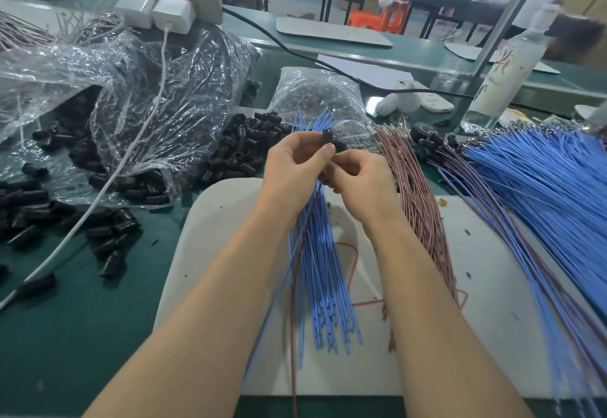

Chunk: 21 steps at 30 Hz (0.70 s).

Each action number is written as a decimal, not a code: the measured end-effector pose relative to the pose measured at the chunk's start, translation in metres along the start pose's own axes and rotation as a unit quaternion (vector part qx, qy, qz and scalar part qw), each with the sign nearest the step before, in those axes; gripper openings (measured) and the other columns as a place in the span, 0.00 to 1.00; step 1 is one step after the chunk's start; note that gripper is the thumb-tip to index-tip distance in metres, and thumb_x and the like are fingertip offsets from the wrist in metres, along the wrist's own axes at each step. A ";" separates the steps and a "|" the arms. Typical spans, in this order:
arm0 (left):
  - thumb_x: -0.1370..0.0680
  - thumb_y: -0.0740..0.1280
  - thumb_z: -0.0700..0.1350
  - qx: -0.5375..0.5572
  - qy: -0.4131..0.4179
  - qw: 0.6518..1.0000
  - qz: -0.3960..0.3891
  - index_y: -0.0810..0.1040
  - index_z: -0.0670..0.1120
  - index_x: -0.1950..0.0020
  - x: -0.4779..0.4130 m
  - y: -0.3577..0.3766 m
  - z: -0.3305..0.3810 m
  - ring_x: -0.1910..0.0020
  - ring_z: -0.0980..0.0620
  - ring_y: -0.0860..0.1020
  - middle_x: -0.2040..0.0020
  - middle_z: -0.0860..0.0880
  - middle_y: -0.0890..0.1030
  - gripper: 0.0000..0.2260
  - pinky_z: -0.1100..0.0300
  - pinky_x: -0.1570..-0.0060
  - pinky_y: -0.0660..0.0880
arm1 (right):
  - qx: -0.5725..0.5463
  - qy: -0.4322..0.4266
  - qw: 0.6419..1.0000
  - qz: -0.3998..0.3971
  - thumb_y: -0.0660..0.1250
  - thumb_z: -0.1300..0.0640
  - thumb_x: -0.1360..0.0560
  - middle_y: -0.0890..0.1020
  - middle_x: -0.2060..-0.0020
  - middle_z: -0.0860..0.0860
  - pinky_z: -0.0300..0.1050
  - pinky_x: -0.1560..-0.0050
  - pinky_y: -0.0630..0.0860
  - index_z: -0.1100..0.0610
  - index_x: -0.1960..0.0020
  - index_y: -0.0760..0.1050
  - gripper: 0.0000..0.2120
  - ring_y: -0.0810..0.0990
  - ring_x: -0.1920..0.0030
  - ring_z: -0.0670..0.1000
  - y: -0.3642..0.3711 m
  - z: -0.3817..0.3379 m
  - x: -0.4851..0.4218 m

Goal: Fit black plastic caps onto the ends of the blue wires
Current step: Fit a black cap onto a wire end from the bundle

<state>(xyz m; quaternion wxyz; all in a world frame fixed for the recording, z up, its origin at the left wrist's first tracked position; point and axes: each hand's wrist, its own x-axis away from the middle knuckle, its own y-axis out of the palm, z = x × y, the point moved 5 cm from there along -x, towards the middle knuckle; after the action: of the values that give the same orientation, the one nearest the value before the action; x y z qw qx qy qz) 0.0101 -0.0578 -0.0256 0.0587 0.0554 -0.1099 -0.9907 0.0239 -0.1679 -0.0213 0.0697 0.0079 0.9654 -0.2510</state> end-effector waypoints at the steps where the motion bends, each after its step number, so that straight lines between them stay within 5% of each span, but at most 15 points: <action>1: 0.22 0.63 0.36 -0.010 0.006 1.000 0.004 0.73 0.49 0.58 -0.001 -0.001 0.000 0.71 0.68 0.75 0.62 0.54 0.75 0.09 0.74 0.63 0.72 | -0.005 0.003 1.000 -0.001 0.66 0.60 0.23 0.83 0.53 0.59 0.41 0.53 0.73 0.63 0.49 0.81 0.08 0.76 0.58 0.47 0.001 0.001 -0.001; 5: 0.22 0.64 0.36 -0.035 0.024 0.999 0.020 0.75 0.41 0.44 -0.002 -0.004 0.000 0.63 0.62 0.74 0.60 0.54 0.76 0.08 0.73 0.61 0.72 | -0.005 0.009 1.000 -0.013 0.66 0.60 0.23 0.84 0.54 0.57 0.42 0.52 0.73 0.62 0.49 0.81 0.08 0.76 0.59 0.47 0.005 0.006 -0.003; 12: 0.23 0.65 0.36 -0.054 0.033 0.998 0.032 0.75 0.46 0.52 -0.004 -0.008 0.002 0.69 0.66 0.76 0.62 0.53 0.77 0.05 0.76 0.65 0.73 | -0.028 0.019 0.998 -0.049 0.66 0.59 0.23 0.84 0.56 0.57 0.42 0.54 0.74 0.62 0.51 0.81 0.08 0.77 0.61 0.47 0.013 0.015 -0.005; 15: 0.23 0.66 0.36 -0.083 0.043 0.995 0.045 0.77 0.41 0.46 -0.008 -0.010 -0.001 0.63 0.61 0.78 0.60 0.52 0.78 0.06 0.72 0.59 0.75 | -0.008 0.019 0.999 -0.034 0.67 0.56 0.24 0.84 0.57 0.55 0.45 0.53 0.75 0.60 0.52 0.82 0.08 0.77 0.61 0.47 0.013 0.019 -0.006; 18: 0.23 0.67 0.38 -0.126 0.053 0.989 0.064 0.78 0.45 0.47 -0.012 -0.011 -0.006 0.56 0.53 0.79 0.56 0.49 0.81 0.07 0.60 0.47 0.77 | 0.049 -0.007 0.997 0.061 0.66 0.53 0.23 0.84 0.58 0.53 0.44 0.53 0.75 0.59 0.53 0.82 0.10 0.78 0.60 0.47 -0.005 0.023 -0.008; 21: 0.24 0.68 0.38 -0.175 0.072 0.979 0.073 0.77 0.49 0.51 -0.014 -0.011 -0.009 0.59 0.57 0.78 0.58 0.53 0.81 0.06 0.62 0.48 0.77 | 0.112 0.009 0.977 0.180 0.63 0.58 0.22 0.83 0.53 0.52 0.42 0.50 0.74 0.58 0.48 0.80 0.09 0.78 0.54 0.49 -0.035 0.031 -0.010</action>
<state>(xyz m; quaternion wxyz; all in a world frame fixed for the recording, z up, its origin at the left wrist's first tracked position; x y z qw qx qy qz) 0.0234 -0.0471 -0.0354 0.1476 0.1072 0.0661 -0.9810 0.0357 -0.2129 -0.0296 0.1035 0.1913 0.9144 -0.3413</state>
